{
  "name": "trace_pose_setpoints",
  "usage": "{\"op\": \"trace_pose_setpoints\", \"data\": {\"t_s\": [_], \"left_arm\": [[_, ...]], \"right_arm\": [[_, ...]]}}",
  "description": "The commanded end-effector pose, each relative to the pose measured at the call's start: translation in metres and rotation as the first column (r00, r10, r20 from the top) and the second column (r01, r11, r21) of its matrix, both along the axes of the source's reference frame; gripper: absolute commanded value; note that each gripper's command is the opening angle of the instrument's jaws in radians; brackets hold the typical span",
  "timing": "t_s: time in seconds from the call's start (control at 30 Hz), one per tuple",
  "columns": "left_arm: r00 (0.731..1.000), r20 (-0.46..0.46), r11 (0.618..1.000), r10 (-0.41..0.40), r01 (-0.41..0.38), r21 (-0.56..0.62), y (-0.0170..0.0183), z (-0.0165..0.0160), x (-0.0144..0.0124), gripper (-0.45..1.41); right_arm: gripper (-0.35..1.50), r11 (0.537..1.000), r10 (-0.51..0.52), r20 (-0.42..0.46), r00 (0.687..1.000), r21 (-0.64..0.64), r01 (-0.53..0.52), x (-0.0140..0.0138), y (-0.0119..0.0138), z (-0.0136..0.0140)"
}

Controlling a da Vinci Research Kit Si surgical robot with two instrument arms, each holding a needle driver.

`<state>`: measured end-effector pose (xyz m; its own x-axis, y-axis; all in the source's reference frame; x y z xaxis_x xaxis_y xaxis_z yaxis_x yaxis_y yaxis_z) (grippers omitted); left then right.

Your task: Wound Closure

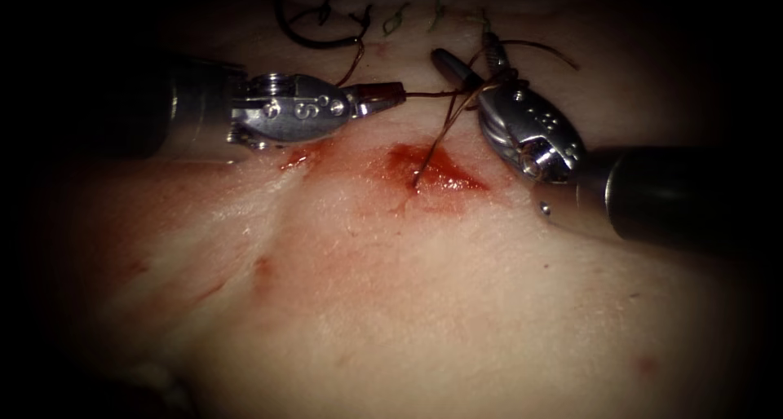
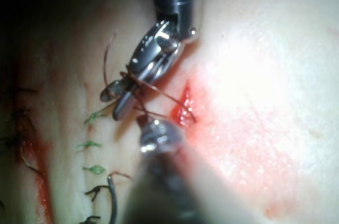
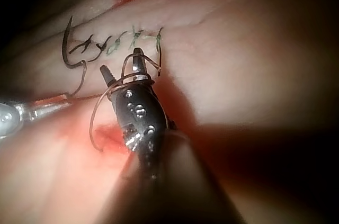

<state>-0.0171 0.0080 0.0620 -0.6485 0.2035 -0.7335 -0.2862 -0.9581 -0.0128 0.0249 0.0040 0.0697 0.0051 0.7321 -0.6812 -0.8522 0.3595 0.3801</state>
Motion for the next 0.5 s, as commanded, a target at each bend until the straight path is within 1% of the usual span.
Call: {"op": "trace_pose_setpoints", "data": {"t_s": [0.03,0.07,0.23,0.33,0.5], "left_arm": [[1.0,0.0,1.0,0.002,-0.002,0.001,-0.0002,0.0006,-0.0005,-0.45],[1.0,-0.001,1.0,0.002,-0.002,0.0,-0.0003,0.0007,-0.0005,-0.45],[1.0,-0.005,1.0,0.005,-0.005,0.003,-0.0004,0.0008,-0.0005,-0.45],[1.0,-0.004,1.0,0.005,-0.005,0.003,-0.0004,0.0007,-0.0005,-0.45],[1.0,-0.005,1.0,0.004,-0.004,0.003,-0.0005,0.0007,-0.0007,-0.45]], "right_arm": [[1.03,1.0,-0.001,-0.003,1.0,0.001,0.001,0.0007,-0.0003,0.0006],[0.99,1.0,0.0,-0.004,1.0,-0.002,0.0,0.0007,-0.0003,0.0006],[0.99,1.0,0.024,0.001,1.0,-0.011,-0.024,0.0004,0.0002,0.0002],[1.09,0.997,0.064,-0.004,0.998,-0.036,-0.064,0.0,0.0006,-0.0008],[1.11,0.995,0.08,-0.008,0.997,-0.06,-0.08,-0.0002,0.0009,-0.0023]]}}
